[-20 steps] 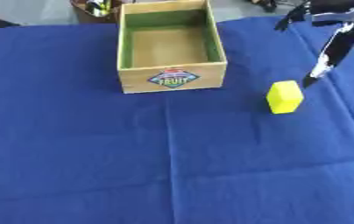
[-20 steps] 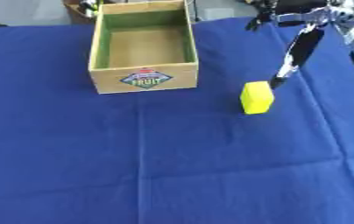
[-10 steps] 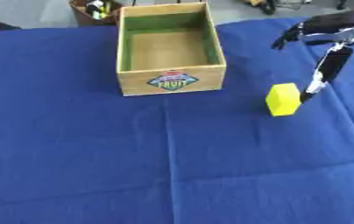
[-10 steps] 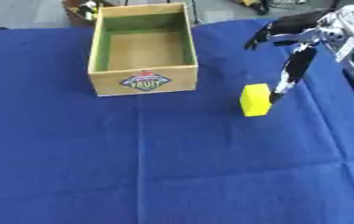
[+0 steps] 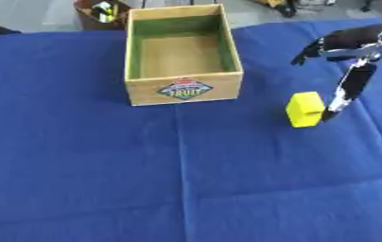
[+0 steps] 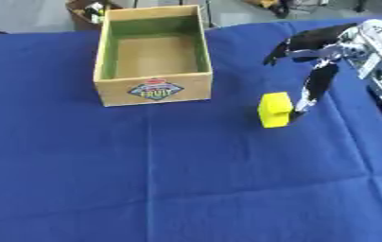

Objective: Pick up objects on the table and place them in the box.

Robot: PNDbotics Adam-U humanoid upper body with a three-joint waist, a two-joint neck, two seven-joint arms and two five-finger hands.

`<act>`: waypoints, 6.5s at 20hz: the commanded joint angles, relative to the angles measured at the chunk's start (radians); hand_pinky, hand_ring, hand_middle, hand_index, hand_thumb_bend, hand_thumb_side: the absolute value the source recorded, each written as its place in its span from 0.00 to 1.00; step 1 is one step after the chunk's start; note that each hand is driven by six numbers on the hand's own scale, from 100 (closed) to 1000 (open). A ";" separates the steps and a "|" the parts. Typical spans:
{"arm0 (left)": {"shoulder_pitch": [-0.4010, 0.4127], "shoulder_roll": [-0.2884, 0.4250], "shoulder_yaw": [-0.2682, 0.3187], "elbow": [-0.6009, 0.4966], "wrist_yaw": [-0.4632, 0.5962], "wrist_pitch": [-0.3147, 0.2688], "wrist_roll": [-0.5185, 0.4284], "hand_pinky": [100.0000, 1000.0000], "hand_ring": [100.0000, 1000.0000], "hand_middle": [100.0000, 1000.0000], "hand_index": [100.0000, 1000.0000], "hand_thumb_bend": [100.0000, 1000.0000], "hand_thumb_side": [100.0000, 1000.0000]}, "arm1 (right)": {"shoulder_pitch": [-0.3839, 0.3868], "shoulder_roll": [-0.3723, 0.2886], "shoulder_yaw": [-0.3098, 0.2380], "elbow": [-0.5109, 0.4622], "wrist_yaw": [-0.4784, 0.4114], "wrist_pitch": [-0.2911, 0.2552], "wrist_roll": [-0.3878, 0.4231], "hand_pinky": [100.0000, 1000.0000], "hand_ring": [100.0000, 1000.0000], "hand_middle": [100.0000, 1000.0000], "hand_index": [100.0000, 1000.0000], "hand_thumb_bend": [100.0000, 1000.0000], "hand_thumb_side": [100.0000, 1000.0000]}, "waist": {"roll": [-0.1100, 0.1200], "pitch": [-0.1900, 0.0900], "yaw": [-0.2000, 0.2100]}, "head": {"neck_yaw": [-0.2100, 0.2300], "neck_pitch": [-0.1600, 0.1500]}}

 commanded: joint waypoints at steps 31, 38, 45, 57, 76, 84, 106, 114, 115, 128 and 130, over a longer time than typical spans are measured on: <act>-0.017 0.008 -0.002 -0.018 0.005 -0.003 -0.007 0.35 0.53 0.51 0.66 0.03 1.00 | 0.045 -0.056 0.011 -0.090 0.045 0.097 0.003 0.84 0.89 0.78 0.95 0.72 0.41 | 0.003 0.001 -0.007 | 0.006 -0.054; -0.017 0.007 -0.002 -0.018 0.004 -0.003 -0.007 0.34 0.54 0.51 0.66 0.03 1.00 | 0.075 -0.079 0.009 -0.176 0.045 0.159 0.010 0.85 0.90 0.79 0.94 0.66 0.42 | 0.003 0.008 -0.012 | 0.014 -0.069; -0.016 0.006 -0.003 -0.018 0.004 -0.002 -0.007 0.34 0.54 0.51 0.66 0.03 1.00 | 0.106 -0.102 0.001 -0.331 0.039 0.235 0.097 0.84 0.90 0.79 0.94 0.60 0.43 | 0.004 0.011 -0.016 | 0.013 -0.082; -0.011 0.008 -0.002 -0.018 0.001 -0.001 -0.008 0.35 0.54 0.51 0.66 0.03 1.00 | 0.122 -0.117 -0.001 -0.500 -0.022 0.289 0.222 0.82 0.90 0.81 0.95 0.59 0.38 | 0.001 0.009 -0.028 | 0.014 -0.088; -0.012 0.003 -0.004 -0.018 -0.003 -0.001 -0.010 0.35 0.54 0.51 0.66 0.03 1.00 | 0.142 -0.081 -0.008 -0.468 0.022 0.358 0.146 0.76 0.87 0.77 0.91 0.38 0.50 | 0.003 0.016 -0.028 | 0.015 -0.112; -0.013 0.001 -0.006 -0.018 -0.002 -0.001 -0.014 0.35 0.54 0.51 0.66 0.02 1.00 | 0.143 -0.067 -0.005 -0.410 0.052 0.346 0.121 0.75 0.87 0.76 0.90 0.33 0.48 | 0.005 0.022 -0.026 | 0.013 -0.117; -0.018 -0.001 -0.009 -0.018 0.001 0.000 -0.017 0.35 0.55 0.51 0.66 0.02 1.00 | 0.136 -0.056 -0.010 -0.345 0.054 0.333 0.066 0.63 0.73 0.44 0.58 0.21 0.43 | 0.006 0.027 -0.020 | 0.008 -0.116; -0.018 -0.002 -0.010 -0.018 0.001 0.001 -0.018 0.35 0.55 0.51 0.66 0.02 1.00 | 0.138 -0.059 -0.015 -0.347 0.018 0.383 -0.070 0.53 0.59 0.28 0.39 0.00 0.55 | 0.002 0.024 -0.021 | 0.009 -0.111; -0.018 -0.002 -0.009 -0.018 0.001 0.001 -0.018 0.35 0.55 0.51 0.66 0.02 1.00 | 0.138 -0.061 -0.015 -0.350 0.015 0.386 -0.080 0.53 0.59 0.28 0.39 0.00 0.55 | 0.002 0.023 -0.021 | 0.010 -0.110; -0.015 0.005 -0.013 -0.018 0.003 0.003 -0.020 0.35 0.55 0.51 0.66 0.02 1.00 | 0.007 -0.098 -0.082 -0.432 -0.071 0.453 -0.172 0.52 0.56 0.22 0.36 0.02 0.61 | -0.011 0.012 -0.005 | -0.002 -0.093; -0.015 0.006 -0.014 -0.018 0.004 0.003 -0.021 0.35 0.55 0.51 0.66 0.02 1.00 | -0.041 -0.082 -0.087 -0.405 -0.070 0.468 -0.186 0.52 0.56 0.21 0.35 0.04 0.62 | -0.013 0.012 0.003 | -0.007 -0.091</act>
